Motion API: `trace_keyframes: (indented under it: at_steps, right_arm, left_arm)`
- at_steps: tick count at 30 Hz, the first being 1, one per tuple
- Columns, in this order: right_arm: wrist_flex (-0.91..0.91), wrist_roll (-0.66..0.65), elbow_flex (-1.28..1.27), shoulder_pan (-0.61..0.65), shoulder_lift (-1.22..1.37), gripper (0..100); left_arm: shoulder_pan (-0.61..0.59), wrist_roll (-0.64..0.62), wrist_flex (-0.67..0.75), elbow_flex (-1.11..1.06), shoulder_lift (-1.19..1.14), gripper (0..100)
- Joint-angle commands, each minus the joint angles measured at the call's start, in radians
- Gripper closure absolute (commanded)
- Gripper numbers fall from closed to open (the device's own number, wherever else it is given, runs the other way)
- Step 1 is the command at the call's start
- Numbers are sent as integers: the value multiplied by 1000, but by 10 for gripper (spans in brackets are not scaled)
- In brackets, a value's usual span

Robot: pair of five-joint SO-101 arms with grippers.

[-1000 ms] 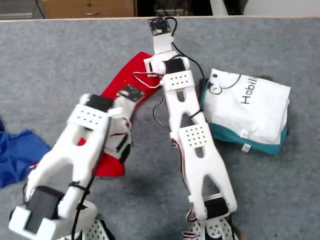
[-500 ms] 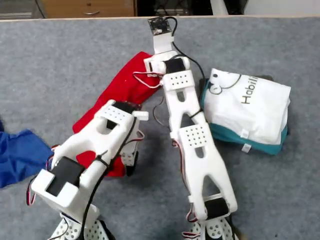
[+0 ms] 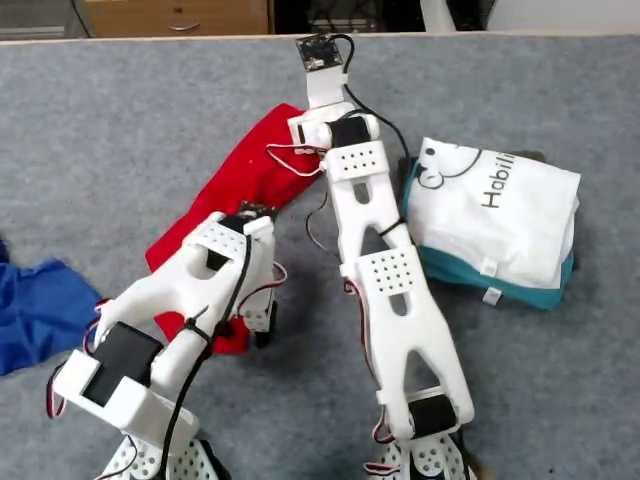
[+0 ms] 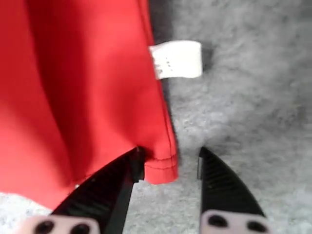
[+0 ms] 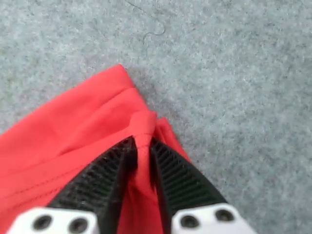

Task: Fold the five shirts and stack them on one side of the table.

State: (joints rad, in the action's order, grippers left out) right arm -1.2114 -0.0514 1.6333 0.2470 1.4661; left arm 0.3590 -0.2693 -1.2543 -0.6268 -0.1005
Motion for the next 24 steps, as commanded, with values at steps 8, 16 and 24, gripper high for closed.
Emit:
trace_keyframes:
  at_steps: [8,16,24]
  right_arm:
    - [-46,-2,41,-41,-54,786]
    - [-195,-51,38,-89,-228,582]
    - [-305,-51,30,-150,-400,611]
  left_arm:
    - [-176,60,-25,71,109,970]
    - [-441,258,-196,236,479,970]
    - [-780,420,-315,469,683,970]
